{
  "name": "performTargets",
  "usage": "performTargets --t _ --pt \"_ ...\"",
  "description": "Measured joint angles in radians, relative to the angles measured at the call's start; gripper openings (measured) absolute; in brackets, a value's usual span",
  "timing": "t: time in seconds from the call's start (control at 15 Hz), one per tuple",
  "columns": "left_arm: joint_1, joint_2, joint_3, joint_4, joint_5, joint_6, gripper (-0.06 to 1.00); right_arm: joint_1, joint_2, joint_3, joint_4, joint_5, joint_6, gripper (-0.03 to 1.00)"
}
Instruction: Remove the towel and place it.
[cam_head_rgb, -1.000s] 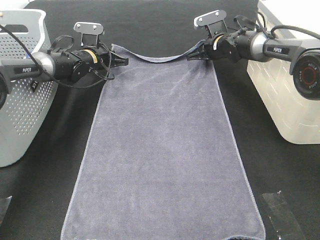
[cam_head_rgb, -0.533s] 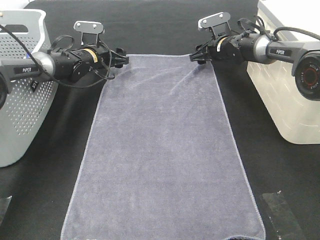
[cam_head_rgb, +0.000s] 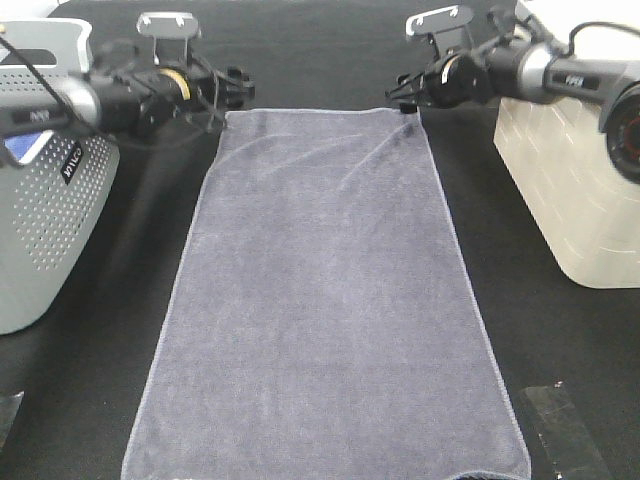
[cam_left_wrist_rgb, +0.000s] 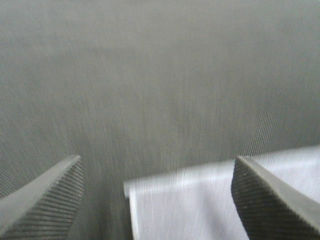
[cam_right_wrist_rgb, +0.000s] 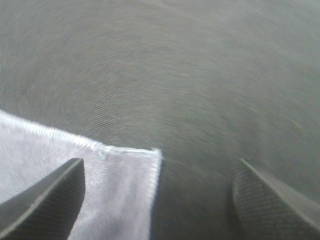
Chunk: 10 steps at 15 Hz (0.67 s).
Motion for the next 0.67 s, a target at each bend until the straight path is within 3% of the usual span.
performTargets --t 0.33,0.67 --pt "-0.041 -0.167 0.0 0.0 0.242 -0.007 0.75 0.01 -0.15 0.0 0.12 0.243 -0.002 0.76" --pt "-0.082 -0.328 0.0 -0.001 0.483 0.029 0.75 0.035 -0.336 0.0 0.182 0.399 -0.101 0.76"
